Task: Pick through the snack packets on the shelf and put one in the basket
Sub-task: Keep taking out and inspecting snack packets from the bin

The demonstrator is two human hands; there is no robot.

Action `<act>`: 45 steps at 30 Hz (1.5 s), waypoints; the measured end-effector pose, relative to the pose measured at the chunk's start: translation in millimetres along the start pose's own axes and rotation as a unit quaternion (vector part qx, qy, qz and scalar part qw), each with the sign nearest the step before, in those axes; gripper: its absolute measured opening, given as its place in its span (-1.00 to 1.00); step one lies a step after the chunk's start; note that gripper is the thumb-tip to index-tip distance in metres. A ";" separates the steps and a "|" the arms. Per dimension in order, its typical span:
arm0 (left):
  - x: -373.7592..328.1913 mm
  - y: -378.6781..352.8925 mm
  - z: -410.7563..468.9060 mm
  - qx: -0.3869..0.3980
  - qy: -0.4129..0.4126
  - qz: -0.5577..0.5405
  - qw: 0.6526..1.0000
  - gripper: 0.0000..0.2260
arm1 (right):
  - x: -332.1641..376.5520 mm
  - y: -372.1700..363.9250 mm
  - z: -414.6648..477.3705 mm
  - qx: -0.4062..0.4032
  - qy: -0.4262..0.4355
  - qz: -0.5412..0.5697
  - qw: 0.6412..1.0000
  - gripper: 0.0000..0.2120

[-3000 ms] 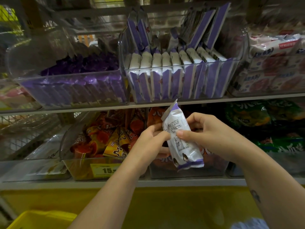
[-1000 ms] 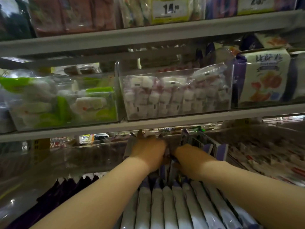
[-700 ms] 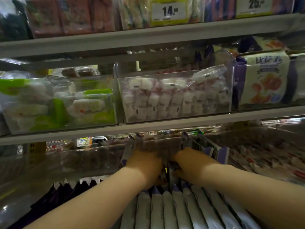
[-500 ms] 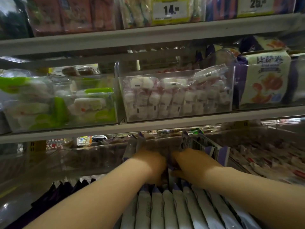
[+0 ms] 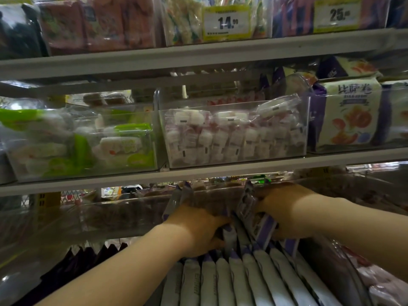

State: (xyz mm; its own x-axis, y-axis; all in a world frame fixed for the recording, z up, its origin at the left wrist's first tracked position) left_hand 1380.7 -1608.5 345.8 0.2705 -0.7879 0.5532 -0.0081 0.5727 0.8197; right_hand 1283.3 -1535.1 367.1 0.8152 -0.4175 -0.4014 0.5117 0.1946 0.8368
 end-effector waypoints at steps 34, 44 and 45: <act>-35.6 15.9 -98.1 -0.424 0.253 -0.542 0.680 -0.60 | 10.3 -2.7 -111.8 -0.166 -0.102 0.316 0.929 -0.31; -3.6 15.2 -129.1 -0.421 0.264 -0.487 0.719 -0.63 | 7.9 21.6 -40.7 -0.181 -0.142 0.300 0.926 -0.72; -2.6 15.2 -128.2 -0.420 0.260 -0.487 0.721 -0.66 | 5.5 17.2 -31.4 -0.157 -0.158 0.328 0.918 -0.73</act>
State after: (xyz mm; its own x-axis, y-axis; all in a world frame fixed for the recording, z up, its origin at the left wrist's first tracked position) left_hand 1503.3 -1568.8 337.8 0.0814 -0.8423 -0.5328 0.9553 -0.0864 0.2826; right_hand 1305.1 -1506.2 367.6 0.8819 -0.3456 0.3205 0.0321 0.7224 0.6908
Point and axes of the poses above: each hand's wrist, its own z-axis towards the middle knuckle, its own y-axis out of the back of the hand, x = y × z, the point moved 9 cm from there along z, towards the middle knuckle, and after that the axes turned 14 degrees about -y, right-handed, at the moved point
